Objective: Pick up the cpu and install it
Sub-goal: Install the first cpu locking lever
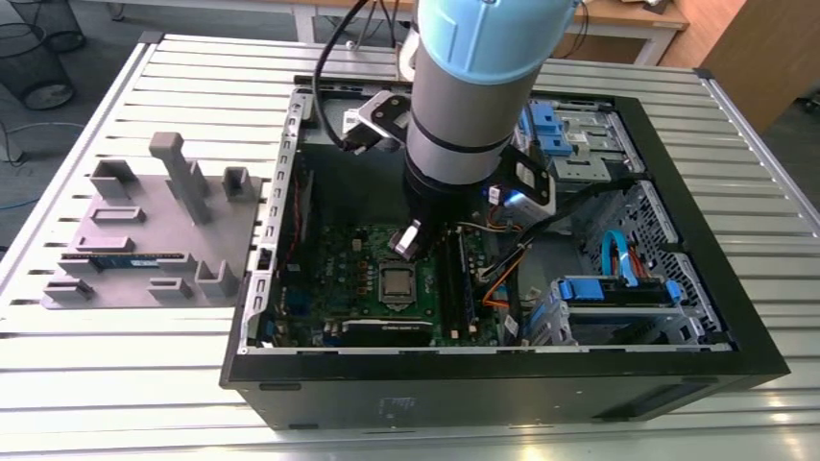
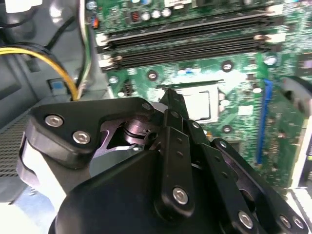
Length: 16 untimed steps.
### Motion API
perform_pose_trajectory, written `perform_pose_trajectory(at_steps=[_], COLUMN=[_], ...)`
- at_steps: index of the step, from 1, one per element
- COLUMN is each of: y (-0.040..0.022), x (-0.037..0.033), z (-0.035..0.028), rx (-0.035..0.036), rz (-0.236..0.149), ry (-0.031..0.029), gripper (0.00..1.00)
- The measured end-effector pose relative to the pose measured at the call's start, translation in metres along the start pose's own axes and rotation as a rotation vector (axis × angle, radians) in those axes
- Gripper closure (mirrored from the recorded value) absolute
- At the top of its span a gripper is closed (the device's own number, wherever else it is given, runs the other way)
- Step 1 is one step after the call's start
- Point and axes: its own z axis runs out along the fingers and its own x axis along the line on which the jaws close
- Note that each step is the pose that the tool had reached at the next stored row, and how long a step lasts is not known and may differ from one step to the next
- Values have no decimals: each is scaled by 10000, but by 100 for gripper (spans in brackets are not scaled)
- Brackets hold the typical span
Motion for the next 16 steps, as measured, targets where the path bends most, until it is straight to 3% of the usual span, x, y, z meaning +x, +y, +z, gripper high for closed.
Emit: perform_pose_trajectory(at_steps=[2, 3, 10, 16], y=[-10, -11, -10, -10], x=[12, 12, 13, 16], z=[-2, -2, 1, 12], rx=[122, 142, 148, 185], rz=[-3, -4, -3, -4], ry=[143, 168, 172, 216], gripper=[89, 89, 89, 89])
